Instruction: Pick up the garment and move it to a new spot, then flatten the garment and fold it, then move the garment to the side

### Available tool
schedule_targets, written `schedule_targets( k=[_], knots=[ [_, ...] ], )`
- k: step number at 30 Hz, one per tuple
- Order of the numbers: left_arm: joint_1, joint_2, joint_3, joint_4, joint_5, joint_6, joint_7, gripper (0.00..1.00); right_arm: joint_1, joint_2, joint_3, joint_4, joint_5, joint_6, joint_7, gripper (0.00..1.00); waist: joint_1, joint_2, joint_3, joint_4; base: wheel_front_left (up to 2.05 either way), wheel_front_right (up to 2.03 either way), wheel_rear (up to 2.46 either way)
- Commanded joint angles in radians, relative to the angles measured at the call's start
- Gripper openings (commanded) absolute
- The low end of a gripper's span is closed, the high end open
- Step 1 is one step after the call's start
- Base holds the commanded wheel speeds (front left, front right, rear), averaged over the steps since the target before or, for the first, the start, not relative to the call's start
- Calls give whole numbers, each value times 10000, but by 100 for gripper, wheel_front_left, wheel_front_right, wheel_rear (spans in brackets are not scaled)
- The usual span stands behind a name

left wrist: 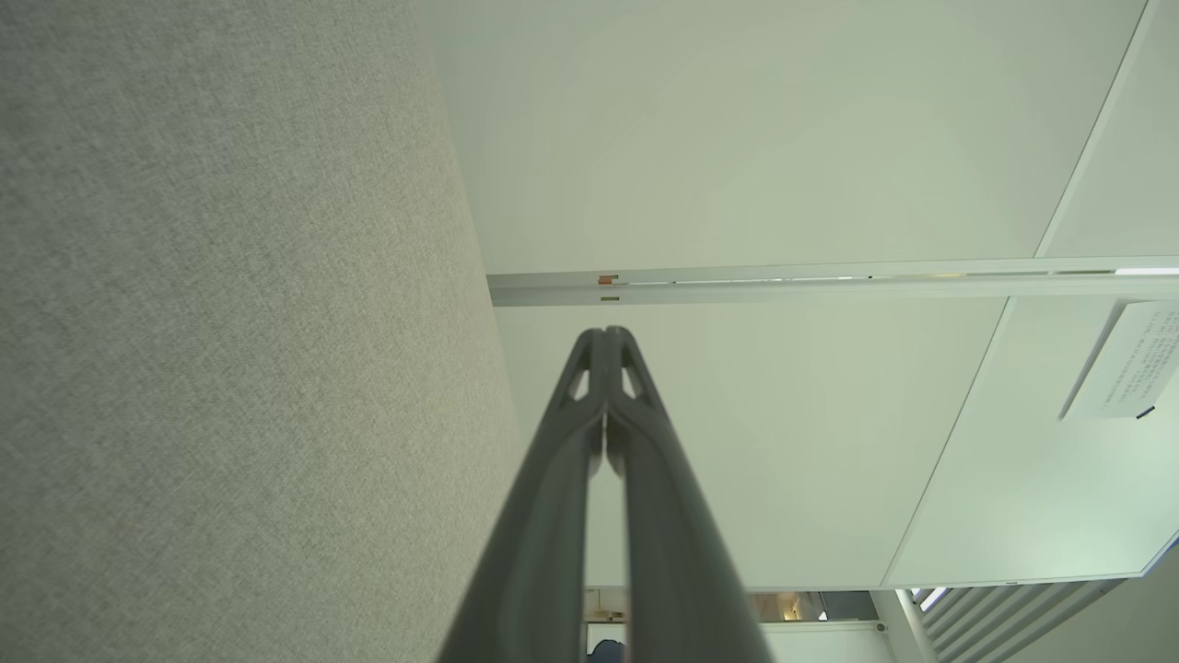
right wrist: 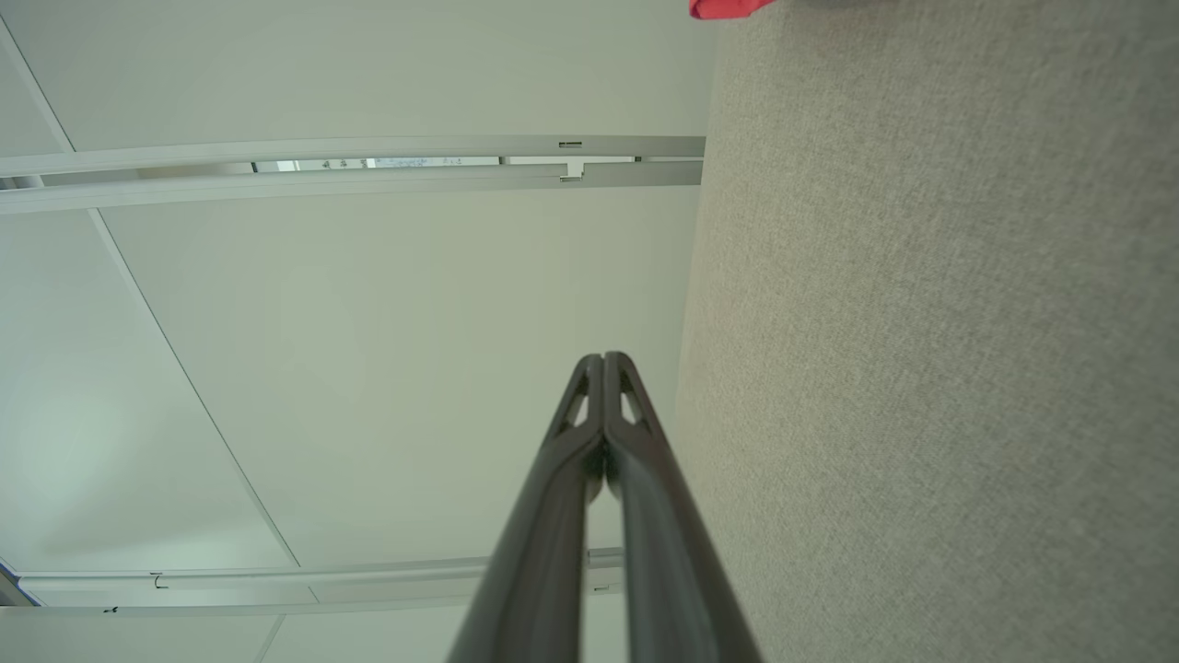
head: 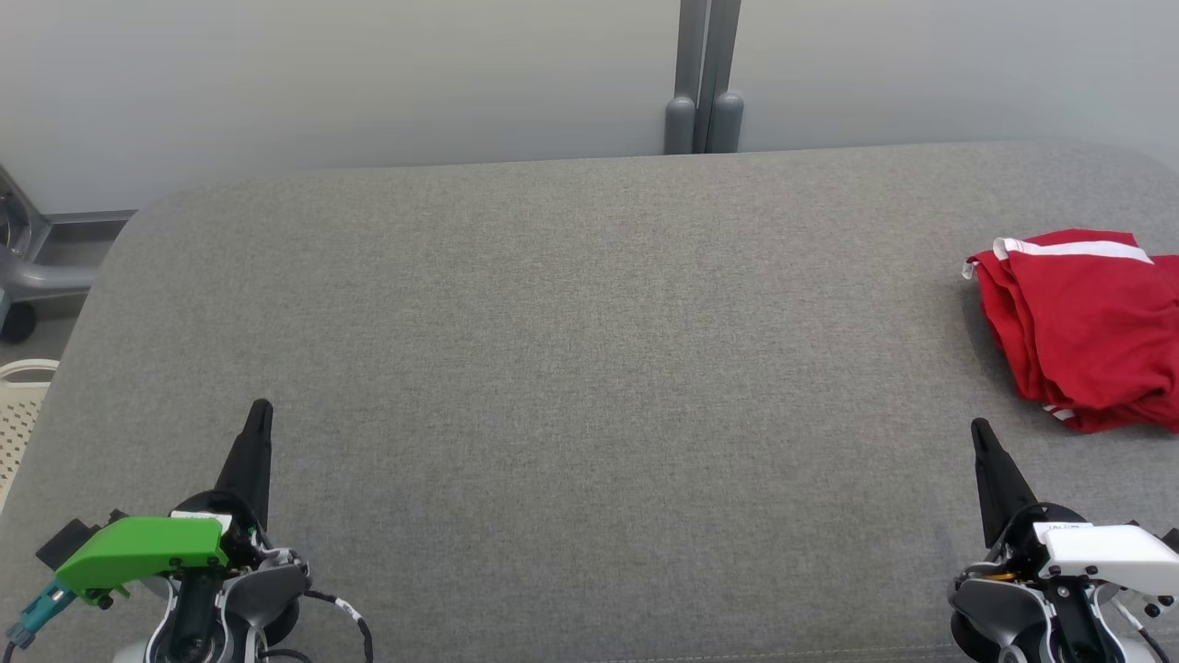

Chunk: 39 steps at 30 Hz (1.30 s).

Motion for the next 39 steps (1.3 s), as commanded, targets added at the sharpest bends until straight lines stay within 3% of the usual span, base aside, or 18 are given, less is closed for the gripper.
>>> schedule_targets(
  k=[1, 39],
  knots=[
    [-117, 0, 22, -38, -19, -45, 22, 0, -85, -42, -20, -43, 54, 4, 16, 0, 0, 0, 0, 0, 0, 0, 0],
    [-117, 1, 20, -38, -20, -45, 21, 0, -85, -42, -20, -43, 54, 4, 15, 0, 0, 0, 0, 0, 0, 0, 0]
  ],
)
